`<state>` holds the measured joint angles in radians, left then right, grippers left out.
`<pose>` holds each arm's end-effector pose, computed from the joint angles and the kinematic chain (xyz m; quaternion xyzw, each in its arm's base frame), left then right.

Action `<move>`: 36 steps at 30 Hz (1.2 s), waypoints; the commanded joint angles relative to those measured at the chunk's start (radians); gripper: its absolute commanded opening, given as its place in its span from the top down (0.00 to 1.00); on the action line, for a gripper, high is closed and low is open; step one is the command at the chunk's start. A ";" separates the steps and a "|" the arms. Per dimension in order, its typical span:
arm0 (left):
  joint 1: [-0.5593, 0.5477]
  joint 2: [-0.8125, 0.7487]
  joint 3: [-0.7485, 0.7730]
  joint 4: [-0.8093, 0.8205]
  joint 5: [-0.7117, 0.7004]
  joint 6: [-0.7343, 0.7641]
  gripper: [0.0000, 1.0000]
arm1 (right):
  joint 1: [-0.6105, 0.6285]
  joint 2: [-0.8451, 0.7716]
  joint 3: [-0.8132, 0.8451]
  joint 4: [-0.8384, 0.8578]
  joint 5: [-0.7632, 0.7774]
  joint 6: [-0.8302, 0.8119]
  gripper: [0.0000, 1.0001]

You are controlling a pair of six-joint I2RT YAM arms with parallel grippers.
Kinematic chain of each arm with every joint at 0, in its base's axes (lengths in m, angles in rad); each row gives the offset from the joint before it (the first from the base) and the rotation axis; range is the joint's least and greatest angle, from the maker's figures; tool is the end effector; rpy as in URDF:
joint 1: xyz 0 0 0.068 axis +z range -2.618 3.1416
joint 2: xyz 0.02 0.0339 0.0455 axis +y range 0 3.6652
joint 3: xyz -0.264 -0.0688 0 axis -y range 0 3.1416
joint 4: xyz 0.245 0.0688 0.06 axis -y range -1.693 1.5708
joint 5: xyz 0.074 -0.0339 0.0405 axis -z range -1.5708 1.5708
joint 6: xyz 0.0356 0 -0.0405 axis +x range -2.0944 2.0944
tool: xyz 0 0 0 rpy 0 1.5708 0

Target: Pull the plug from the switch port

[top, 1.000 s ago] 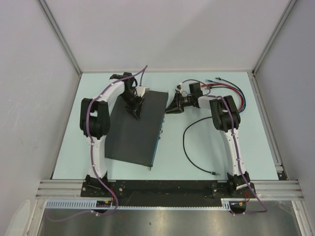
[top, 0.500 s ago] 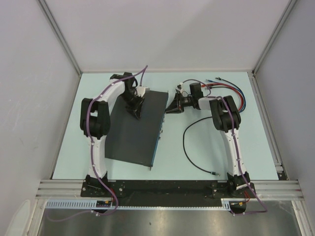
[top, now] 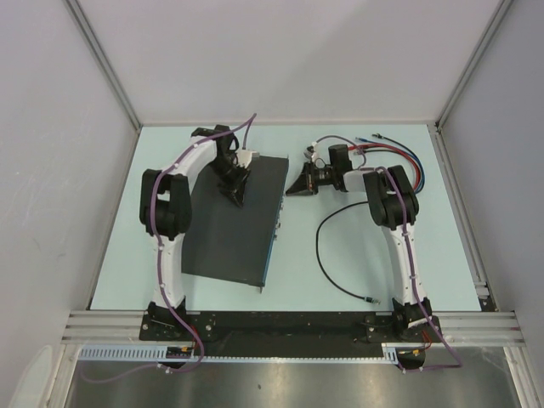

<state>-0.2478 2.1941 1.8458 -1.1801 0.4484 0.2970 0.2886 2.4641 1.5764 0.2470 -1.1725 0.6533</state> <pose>0.4125 -0.1203 0.1946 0.2668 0.9375 -0.2217 0.0261 0.4674 0.1730 0.0743 -0.1090 0.7772 0.6102 0.1085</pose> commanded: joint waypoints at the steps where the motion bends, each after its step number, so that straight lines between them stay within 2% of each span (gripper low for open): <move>1: -0.002 0.023 0.053 0.020 0.010 0.016 0.77 | -0.029 -0.022 -0.056 -0.378 0.079 -0.263 0.95; 3: 0.004 0.018 0.061 0.023 0.010 0.016 0.76 | -0.045 -0.105 -0.039 -0.468 0.146 -0.386 0.86; 4: 0.007 0.012 0.066 0.027 0.012 0.014 0.76 | -0.046 -0.134 -0.030 -0.521 0.158 -0.502 0.75; 6: 0.016 0.004 0.067 0.030 0.021 0.014 0.75 | -0.040 -0.233 -0.036 -0.560 0.247 -0.639 0.60; 7: 0.021 0.000 0.067 0.033 0.022 0.014 0.74 | -0.039 -0.267 -0.056 -0.568 0.267 -0.770 0.51; 10: 0.038 -0.013 0.064 0.052 0.033 0.011 0.72 | -0.032 -0.306 -0.049 -0.563 0.295 -0.868 0.40; 12: 0.051 -0.023 0.062 0.074 0.035 0.005 0.71 | -0.010 -0.269 0.034 -0.587 0.327 -0.908 0.37; 13: 0.054 -0.025 0.069 0.077 0.033 0.004 0.71 | -0.002 -0.246 0.080 -0.671 0.336 -0.941 0.36; 14: 0.058 -0.027 0.073 0.080 0.032 0.004 0.71 | 0.006 -0.214 0.214 -0.728 0.349 -1.034 0.36; 16: 0.062 -0.033 0.084 0.094 0.030 0.004 0.70 | 0.018 -0.153 0.316 -0.851 0.359 -1.134 0.33; 17: 0.062 -0.033 0.087 0.096 0.029 0.005 0.70 | 0.023 -0.146 0.353 -0.844 0.384 -1.215 0.33; 21: 0.064 -0.010 0.118 0.097 0.019 0.010 0.69 | 0.040 -0.139 0.372 -0.818 0.398 -1.426 0.35; 26: 0.067 0.009 0.165 0.091 -0.002 0.014 0.69 | 0.069 -0.119 0.372 -0.925 0.381 -1.671 0.41; 36: 0.082 0.001 0.118 0.096 -0.001 0.014 0.69 | 0.124 -0.125 0.283 -0.796 0.378 -1.660 0.43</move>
<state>-0.1799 2.2059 1.9785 -1.0939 0.4465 0.2974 0.3893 2.3413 1.8763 -0.6140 -0.7898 -0.9714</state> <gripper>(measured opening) 0.309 0.573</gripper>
